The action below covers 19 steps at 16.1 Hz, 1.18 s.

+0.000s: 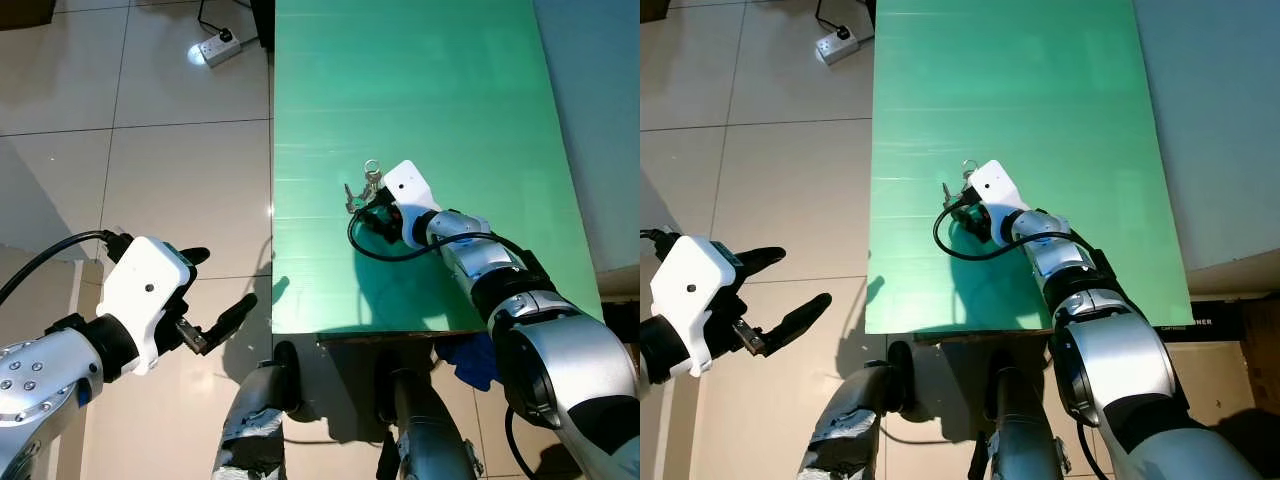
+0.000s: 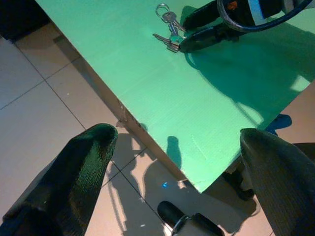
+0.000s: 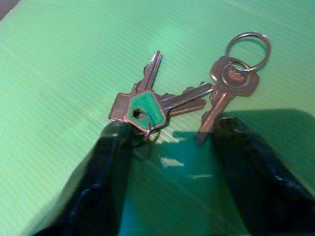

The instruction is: Hang keys on a hook

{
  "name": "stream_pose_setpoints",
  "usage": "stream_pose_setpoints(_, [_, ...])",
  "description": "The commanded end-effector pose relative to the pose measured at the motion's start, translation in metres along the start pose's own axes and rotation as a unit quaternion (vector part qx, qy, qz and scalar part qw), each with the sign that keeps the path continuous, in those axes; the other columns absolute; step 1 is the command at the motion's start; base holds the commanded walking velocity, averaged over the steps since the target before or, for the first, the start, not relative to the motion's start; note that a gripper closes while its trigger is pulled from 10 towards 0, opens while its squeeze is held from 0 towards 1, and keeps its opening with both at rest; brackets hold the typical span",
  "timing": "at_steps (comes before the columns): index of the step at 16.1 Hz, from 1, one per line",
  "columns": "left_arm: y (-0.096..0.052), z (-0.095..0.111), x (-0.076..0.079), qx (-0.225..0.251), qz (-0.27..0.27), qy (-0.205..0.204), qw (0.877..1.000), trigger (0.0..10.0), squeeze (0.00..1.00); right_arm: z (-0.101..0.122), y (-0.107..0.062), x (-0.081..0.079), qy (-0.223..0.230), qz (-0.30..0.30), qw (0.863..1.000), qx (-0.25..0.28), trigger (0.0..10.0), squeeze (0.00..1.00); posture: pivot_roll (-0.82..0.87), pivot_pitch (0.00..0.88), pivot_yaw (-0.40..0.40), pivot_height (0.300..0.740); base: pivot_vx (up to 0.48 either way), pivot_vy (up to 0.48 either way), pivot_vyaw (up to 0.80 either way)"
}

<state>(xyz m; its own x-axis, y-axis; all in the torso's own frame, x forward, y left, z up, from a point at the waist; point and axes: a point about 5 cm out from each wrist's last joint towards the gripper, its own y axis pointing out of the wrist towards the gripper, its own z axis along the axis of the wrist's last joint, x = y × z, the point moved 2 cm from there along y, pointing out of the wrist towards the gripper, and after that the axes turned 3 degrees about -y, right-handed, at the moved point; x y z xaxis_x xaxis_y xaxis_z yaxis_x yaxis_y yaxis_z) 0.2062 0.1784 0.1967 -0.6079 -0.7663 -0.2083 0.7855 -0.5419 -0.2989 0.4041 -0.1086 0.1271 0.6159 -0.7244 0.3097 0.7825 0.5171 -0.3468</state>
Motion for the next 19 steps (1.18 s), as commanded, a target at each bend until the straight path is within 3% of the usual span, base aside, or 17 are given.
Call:
stream_pose_setpoints(1, [0.0, -0.005, 0.004, -0.011, -0.011, -0.003, 1.0, 10.0, 0.0, -0.02, -0.001, -0.012, 0.003, 0.027, 0.999, -0.032, 0.0, 0.0, 0.24, 0.483, 0.071, 0.74, 0.0, 0.0, 0.0])
stream_pose_setpoints(9, [0.006, -0.013, 0.017, -0.004, -0.062, -0.023, 0.998, 10.0, 0.0, -0.025, -0.004, -0.009, -0.003, 0.028, 0.999, -0.042, 0.0, 0.0, 0.22, 0.467, 0.063, 0.74, 0.0, 0.0, 0.0])
stream_pose_setpoints(19, [0.029, -0.01, 0.009, 0.009, -0.067, -0.01, 0.998, 10.0, 0.0, -0.03, -0.012, 0.001, 0.012, 0.018, 0.999, -0.031, 0.0, 0.0, 0.2, 0.436, 0.083, 0.74, 0.0, 0.0, 0.0])
